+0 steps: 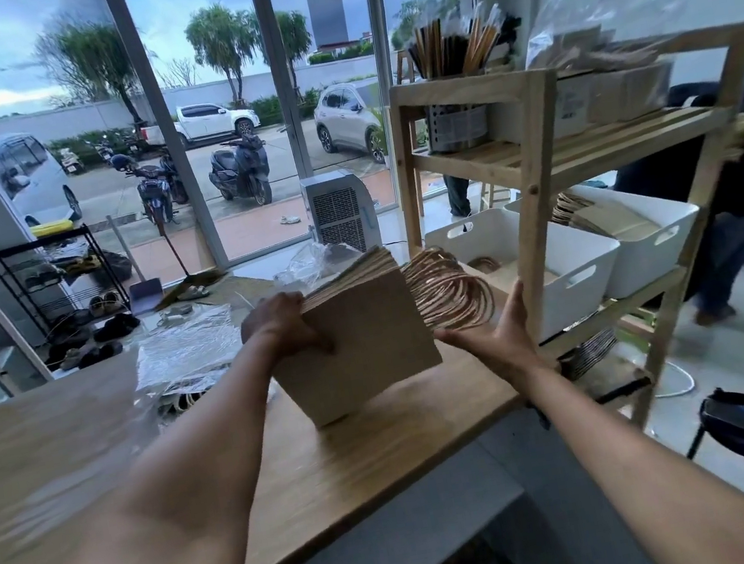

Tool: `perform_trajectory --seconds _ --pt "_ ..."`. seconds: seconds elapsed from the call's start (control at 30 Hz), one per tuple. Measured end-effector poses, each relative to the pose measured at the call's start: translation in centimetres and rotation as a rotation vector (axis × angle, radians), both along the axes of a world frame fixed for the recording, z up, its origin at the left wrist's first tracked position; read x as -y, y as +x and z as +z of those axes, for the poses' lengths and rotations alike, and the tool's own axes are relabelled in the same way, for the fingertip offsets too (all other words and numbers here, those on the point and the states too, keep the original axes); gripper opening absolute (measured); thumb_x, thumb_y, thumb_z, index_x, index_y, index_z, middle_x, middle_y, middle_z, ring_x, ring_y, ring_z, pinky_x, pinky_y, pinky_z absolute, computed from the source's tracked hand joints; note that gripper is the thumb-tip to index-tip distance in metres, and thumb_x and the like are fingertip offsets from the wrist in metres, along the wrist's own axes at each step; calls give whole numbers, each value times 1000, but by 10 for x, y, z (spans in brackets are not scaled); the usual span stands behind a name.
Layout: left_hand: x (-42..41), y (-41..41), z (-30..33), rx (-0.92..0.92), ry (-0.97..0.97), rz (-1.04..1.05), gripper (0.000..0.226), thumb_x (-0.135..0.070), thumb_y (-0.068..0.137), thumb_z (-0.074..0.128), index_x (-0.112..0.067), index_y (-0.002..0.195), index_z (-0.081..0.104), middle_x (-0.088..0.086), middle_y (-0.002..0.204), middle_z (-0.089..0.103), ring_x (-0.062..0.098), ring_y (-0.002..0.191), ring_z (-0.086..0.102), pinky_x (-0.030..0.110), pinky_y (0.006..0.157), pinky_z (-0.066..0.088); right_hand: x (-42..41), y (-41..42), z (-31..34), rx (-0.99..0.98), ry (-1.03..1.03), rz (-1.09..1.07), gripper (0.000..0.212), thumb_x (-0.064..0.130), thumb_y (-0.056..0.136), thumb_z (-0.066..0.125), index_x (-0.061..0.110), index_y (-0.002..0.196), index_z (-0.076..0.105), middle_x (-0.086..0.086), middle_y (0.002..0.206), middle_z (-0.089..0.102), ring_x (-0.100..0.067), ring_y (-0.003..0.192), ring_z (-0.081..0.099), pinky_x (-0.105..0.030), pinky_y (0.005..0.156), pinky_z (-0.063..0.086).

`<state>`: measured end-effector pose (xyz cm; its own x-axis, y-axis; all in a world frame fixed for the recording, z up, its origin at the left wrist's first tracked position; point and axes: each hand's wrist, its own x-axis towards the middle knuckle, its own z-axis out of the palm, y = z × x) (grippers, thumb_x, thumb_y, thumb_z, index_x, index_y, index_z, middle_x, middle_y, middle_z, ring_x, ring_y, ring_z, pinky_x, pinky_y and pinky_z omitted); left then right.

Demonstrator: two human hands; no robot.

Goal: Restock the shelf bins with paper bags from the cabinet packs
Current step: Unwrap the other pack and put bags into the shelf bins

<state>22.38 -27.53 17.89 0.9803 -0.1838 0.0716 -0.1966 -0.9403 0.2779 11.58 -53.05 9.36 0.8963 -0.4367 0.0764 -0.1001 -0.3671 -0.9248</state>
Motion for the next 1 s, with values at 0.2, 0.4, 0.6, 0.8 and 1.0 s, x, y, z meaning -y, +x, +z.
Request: perform_trajectory --seconds 0.2,0.4,0.6,0.8,1.0 --pt "-16 -8 -23 -172 -699 26 57 -17 54 93 -16 107 71 3 96 71 19 84 66 28 75 55 -10 16 -1 -33 482 230 133 21 71 83 23 150 -24 -2 162 2 -17 148 14 -35 117 26" --pt "-16 -20 -51 -383 -1015 -14 62 -8 51 92 -8 110 71 8 107 74 23 91 71 25 64 60 -13 35 17 63 672 439 97 2 62 86 15 144 37 -11 133 59 -28 121 58 -33 80 58" --pt "-3 -28 -65 -382 -989 -12 55 -14 58 92 -17 108 68 -2 99 70 7 82 65 15 63 54 -1 37 26 85 473 428 78 -11 72 73 12 139 41 -12 129 59 -27 120 56 -37 93 54" --pt "2 -41 -92 -434 -957 -120 56 0 71 82 -16 119 58 1 112 64 8 91 61 15 78 56 -3 37 28 -73 210 472 104 -11 72 74 26 152 17 -9 134 53 -24 125 51 -37 101 48" --pt "-3 -37 -82 -642 -836 -144 64 2 76 77 -13 131 49 -1 118 62 2 87 56 10 66 51 2 36 28 -147 218 472 93 -14 75 68 18 149 22 -16 140 47 -30 130 45 -45 108 41"
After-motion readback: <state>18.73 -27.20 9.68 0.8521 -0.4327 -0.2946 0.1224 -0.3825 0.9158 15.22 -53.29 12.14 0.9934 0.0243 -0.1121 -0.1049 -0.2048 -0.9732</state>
